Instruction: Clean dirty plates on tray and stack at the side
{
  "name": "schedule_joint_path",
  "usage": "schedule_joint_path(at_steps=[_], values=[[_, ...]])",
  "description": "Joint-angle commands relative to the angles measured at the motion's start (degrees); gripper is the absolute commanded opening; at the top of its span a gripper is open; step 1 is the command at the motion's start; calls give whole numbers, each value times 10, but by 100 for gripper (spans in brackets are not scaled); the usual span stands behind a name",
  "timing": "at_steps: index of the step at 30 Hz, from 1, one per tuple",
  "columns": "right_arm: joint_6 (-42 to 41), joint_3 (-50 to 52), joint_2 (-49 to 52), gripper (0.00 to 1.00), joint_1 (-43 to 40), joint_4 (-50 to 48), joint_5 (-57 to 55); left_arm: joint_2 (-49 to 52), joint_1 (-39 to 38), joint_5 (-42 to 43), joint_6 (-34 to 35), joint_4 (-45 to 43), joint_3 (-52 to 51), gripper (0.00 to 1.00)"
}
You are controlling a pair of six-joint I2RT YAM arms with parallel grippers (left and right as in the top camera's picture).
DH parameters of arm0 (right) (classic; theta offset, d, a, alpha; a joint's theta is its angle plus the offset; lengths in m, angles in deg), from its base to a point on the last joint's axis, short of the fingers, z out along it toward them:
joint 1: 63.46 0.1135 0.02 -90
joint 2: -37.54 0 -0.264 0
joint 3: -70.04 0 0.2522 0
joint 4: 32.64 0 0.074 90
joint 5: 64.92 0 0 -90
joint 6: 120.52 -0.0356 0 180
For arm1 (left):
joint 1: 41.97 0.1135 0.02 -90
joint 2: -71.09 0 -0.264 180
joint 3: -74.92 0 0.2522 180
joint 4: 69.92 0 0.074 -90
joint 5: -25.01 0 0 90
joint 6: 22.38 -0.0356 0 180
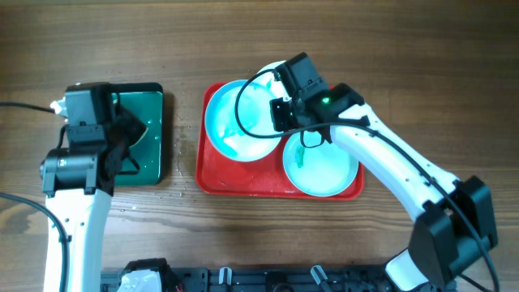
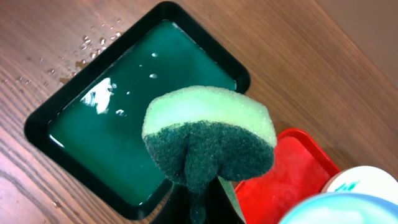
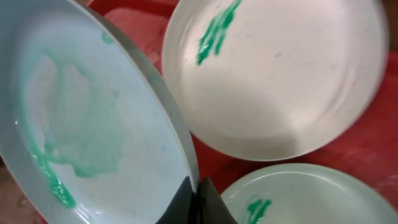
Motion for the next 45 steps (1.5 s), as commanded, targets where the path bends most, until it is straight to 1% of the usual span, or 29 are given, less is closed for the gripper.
schedule_joint_path(at_steps=[1,6,9,12,14,16,19,21,38,40,43,44,45], values=[[44,-13,-34,4,35,0,-200,10,14,22,13,2,6,4],[151,-20,-36,4,99,-22,-341,19,14,22,12,2,6,4],[227,-20,-36,4,153,-65,-436,20,14,22,12,2,6,4],[331,-20,-36,4,205,-119,-509,20,14,22,12,2,6,4],[406,-20,-36,4,234,-156,-545,20,14,22,12,2,6,4],[462,-20,-36,4,254,-184,-581,20,14,22,12,2,6,4],[526,-20,-36,4,273,-213,-620,20,14,22,12,2,6,4],[549,-20,-36,4,280,-217,-627,20,14,22,12,2,6,4],[544,-20,-36,4,282,-217,-629,20,14,22,12,4,6,4],[530,-20,-36,4,281,-216,-625,20,14,22,12,4,6,4],[484,-20,-36,4,278,-198,-585,20,14,22,12,4,6,4],[453,-20,-36,4,273,-188,-565,20,14,22,12,4,6,4],[395,-20,-36,4,256,-171,-526,20,14,22,12,4,6,4]])
